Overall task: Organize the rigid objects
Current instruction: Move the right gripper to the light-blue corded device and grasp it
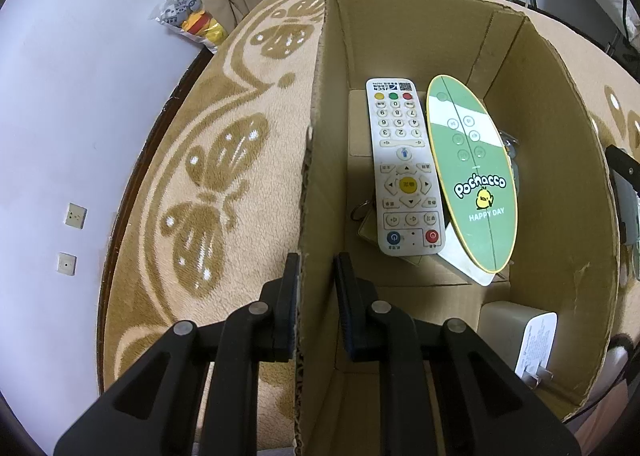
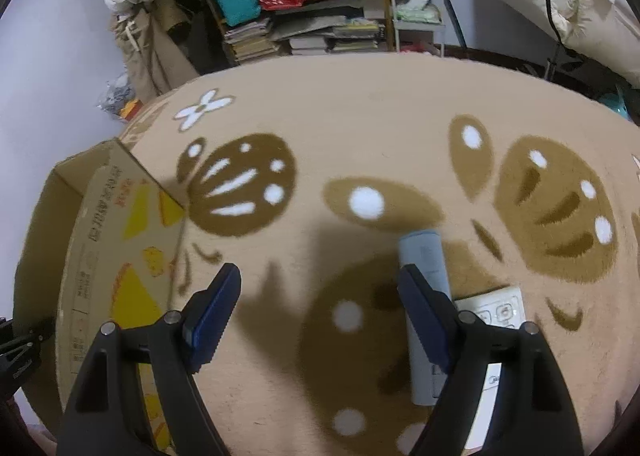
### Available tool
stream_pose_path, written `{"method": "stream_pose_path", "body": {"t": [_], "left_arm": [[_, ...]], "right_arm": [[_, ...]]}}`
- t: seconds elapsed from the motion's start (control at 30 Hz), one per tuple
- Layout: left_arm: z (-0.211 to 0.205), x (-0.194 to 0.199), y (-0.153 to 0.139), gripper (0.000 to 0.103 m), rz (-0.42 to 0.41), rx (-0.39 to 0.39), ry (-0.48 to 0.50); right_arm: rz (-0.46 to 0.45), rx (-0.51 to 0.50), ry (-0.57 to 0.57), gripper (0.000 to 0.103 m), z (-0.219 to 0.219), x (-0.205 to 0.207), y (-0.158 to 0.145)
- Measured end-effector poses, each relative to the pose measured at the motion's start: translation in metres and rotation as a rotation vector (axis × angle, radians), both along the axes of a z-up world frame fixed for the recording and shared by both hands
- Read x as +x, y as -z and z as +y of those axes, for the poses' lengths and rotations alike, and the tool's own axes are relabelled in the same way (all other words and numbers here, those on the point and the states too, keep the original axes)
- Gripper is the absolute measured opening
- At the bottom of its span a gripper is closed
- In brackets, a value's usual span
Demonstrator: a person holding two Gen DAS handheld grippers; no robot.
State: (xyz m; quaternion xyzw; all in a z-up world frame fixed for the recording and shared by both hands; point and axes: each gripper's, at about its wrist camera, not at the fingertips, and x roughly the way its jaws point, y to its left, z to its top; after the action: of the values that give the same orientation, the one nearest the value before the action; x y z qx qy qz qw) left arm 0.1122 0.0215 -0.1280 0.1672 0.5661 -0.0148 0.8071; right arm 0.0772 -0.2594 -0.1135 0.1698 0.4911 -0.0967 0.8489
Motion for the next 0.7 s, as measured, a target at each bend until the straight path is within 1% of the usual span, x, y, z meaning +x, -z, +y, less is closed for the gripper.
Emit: {"method": "stream_pose_path", "body": {"t": [0.1,0.17,0.3,0.43,0.53,0.6,0.63,0.7], "left_arm": [[-0.001,0.000,0.001,0.018,-0.001,0.004,0.002],[-0.002,0.000,0.001,0.018,0.000,0.003,0.000],[-0.003,0.000,0.001,0.018,0.000,0.004,0.001],[-0.002,0.000,0.001,0.018,0.001,0.000,-0.001],[-0.003,0.000,0.002,0.018,0.001,0.000,-0.001],[-0.003,-0.001,0.001,0.018,0.000,0.001,-0.001],[-0.003,-0.001,0.001,0.018,0.000,0.001,-0.001],[-0.003,-0.001,0.001,0.018,0.000,0.000,-0.002]], "right_arm": [[0.024,-0.022,0.035,0.084,-0.005,-0.001,0.008],[0.025,-0.059,0.052,0.083,-0.006,-0.002,0.009],[0.048,-0.108,0.057,0.075,-0.007,-0.004,0.009],[0.068,-0.126,0.063,0.065,-0.008,-0.005,0.007],[0.072,-0.126,0.080,0.065,-0.012,-0.007,0.007],[0.091,-0.144,0.096,0.065,-0.015,-0.007,0.008],[0.105,-0.142,0.103,0.064,-0.017,-0.007,0.011],[0.102,-0.130,0.110,0.064,-0.020,-0.008,0.011]]}}
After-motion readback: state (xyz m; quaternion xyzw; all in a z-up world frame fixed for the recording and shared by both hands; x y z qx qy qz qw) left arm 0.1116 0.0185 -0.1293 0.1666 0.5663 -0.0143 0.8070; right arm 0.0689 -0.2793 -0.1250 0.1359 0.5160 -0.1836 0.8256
